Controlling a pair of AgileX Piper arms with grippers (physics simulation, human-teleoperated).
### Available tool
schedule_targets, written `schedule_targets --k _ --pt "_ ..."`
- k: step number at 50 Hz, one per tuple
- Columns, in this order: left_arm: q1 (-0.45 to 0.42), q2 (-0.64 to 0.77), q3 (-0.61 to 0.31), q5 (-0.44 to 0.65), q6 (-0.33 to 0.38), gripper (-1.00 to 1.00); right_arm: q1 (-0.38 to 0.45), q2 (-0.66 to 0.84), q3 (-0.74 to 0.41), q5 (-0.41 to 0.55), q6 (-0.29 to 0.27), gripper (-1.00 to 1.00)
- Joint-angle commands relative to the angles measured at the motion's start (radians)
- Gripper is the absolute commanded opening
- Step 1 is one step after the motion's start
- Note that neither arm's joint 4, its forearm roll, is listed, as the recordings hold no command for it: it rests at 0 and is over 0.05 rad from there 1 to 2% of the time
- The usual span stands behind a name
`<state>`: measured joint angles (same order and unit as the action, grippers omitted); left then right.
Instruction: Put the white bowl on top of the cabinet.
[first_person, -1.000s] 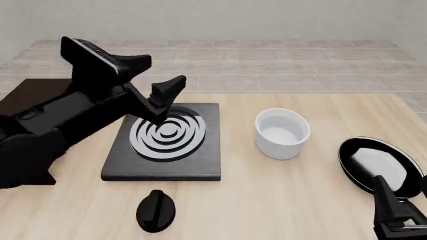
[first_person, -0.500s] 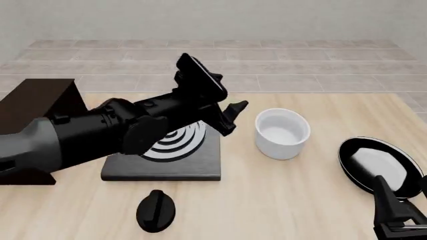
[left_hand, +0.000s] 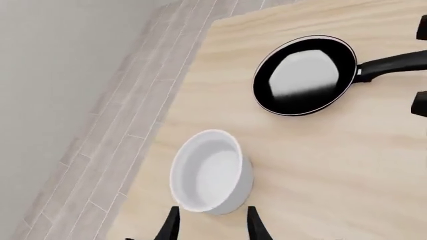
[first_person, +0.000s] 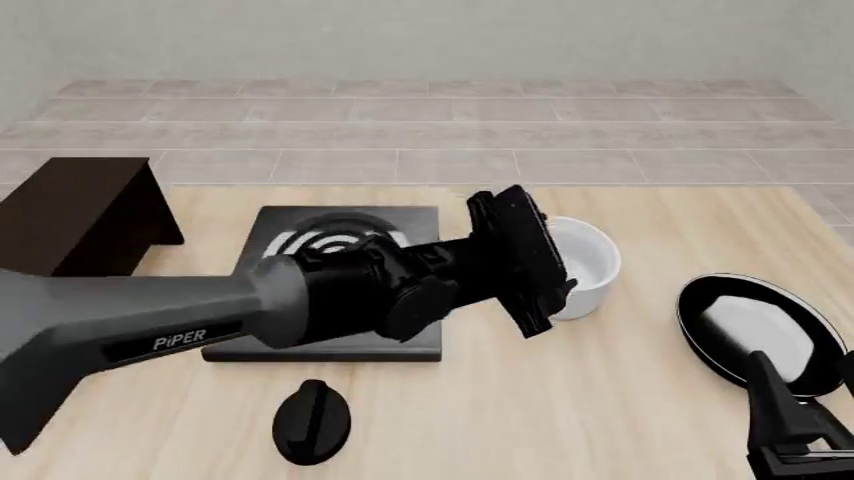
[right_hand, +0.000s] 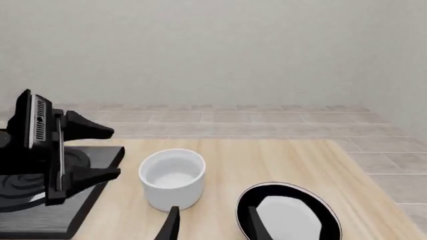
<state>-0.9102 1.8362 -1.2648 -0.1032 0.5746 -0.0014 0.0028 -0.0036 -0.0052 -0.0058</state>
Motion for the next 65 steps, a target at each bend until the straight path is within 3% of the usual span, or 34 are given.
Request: schedule_targets --k 1,4,12,15,17,19,29,33,34,46,54,65 --pt "-0.049 0.164 -0.097 -0.004 0.143 1.0 0.0 0.0 0.0 0.001 0.001 1.0" --pt "-0.059 0.187 -0.115 0.004 0.176 1.0 0.0 0.0 0.001 -0.001 0.0 1.0" --pt "-0.02 0.244 -0.194 0.01 0.147 1.0 0.0 0.001 0.001 0.001 0.003 1.0" --pt "-0.033 0.247 -0.223 0.013 0.072 1.0 0.0 0.0 0.0 0.002 0.002 1.0" --pt "-0.041 0.238 -0.205 -0.024 0.103 1.0 0.0 0.0 0.0 0.001 0.001 1.0" --pt "-0.031 0.265 -0.263 0.023 0.066 1.0 0.001 0.0 -0.001 0.001 -0.001 1.0" --pt "0.003 0.357 -0.399 0.133 0.022 1.0 0.001 0.002 0.0 0.0 0.002 1.0" --pt "0.022 0.391 -0.417 0.127 0.054 1.0 0.001 0.0 -0.001 0.0 -0.001 1.0" --pt "0.031 0.406 -0.451 0.152 0.016 1.0 0.001 0.0 -0.002 0.002 0.0 1.0" --pt "0.011 0.499 -0.488 0.172 0.018 1.0 0.001 0.0 0.0 0.0 0.0 1.0" --pt "-0.024 0.544 -0.535 0.286 0.012 1.0 0.001 0.0 -0.002 0.002 0.0 1.0" --pt "0.022 0.62 -0.614 0.372 -0.01 1.0 0.001 0.0 -0.001 0.001 0.0 1.0"
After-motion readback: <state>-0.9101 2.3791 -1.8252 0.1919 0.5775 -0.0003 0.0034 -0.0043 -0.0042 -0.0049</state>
